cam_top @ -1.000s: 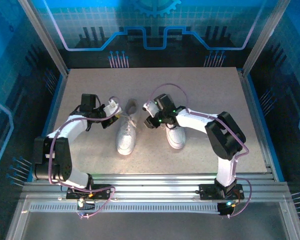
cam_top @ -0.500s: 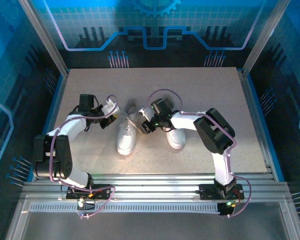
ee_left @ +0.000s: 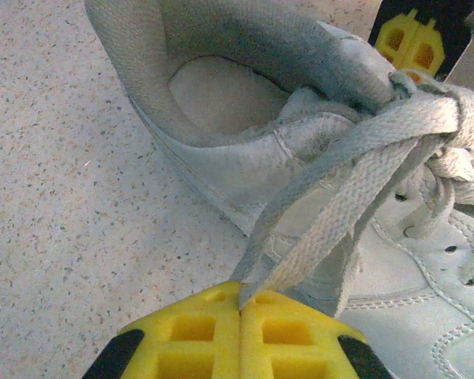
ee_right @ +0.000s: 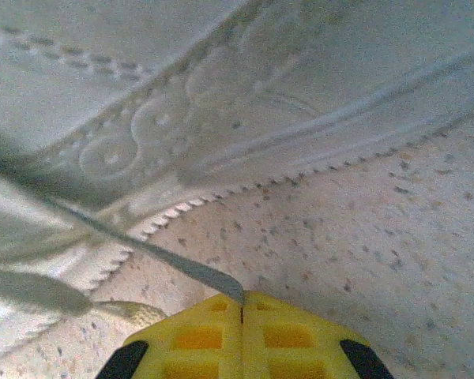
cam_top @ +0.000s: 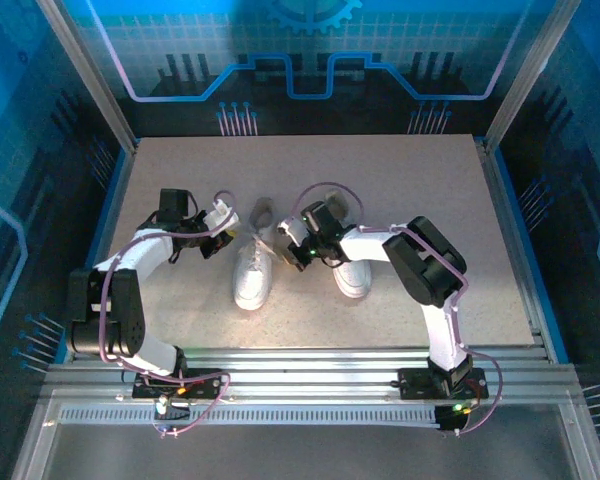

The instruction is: Tie the shoes

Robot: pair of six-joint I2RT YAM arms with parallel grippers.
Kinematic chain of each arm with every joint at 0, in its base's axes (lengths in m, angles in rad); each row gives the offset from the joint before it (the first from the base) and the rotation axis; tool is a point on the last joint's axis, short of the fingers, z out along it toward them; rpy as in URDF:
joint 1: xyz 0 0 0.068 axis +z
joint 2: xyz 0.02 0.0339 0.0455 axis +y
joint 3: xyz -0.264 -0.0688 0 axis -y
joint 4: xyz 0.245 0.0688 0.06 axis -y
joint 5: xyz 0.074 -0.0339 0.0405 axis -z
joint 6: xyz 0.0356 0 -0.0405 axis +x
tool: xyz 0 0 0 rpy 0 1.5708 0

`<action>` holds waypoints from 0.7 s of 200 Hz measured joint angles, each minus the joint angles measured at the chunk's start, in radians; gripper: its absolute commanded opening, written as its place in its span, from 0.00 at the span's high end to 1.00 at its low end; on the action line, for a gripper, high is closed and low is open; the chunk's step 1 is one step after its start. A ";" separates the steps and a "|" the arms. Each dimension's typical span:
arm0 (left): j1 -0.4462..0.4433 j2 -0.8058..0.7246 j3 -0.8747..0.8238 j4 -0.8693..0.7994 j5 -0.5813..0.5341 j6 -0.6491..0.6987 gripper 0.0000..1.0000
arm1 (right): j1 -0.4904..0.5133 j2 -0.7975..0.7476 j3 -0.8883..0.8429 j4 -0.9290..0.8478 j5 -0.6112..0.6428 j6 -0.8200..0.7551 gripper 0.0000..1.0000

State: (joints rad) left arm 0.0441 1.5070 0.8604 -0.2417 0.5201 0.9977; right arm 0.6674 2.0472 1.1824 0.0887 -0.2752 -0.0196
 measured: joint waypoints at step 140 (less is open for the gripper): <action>0.003 -0.002 -0.006 -0.027 -0.106 -0.031 1.00 | -0.014 -0.254 -0.049 -0.134 0.242 -0.095 1.00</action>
State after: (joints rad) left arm 0.0467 1.5051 0.8539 -0.2684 0.4141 0.9672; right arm 0.6529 1.7927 1.1332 -0.0456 -0.0334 -0.1146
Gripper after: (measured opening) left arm 0.050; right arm 0.040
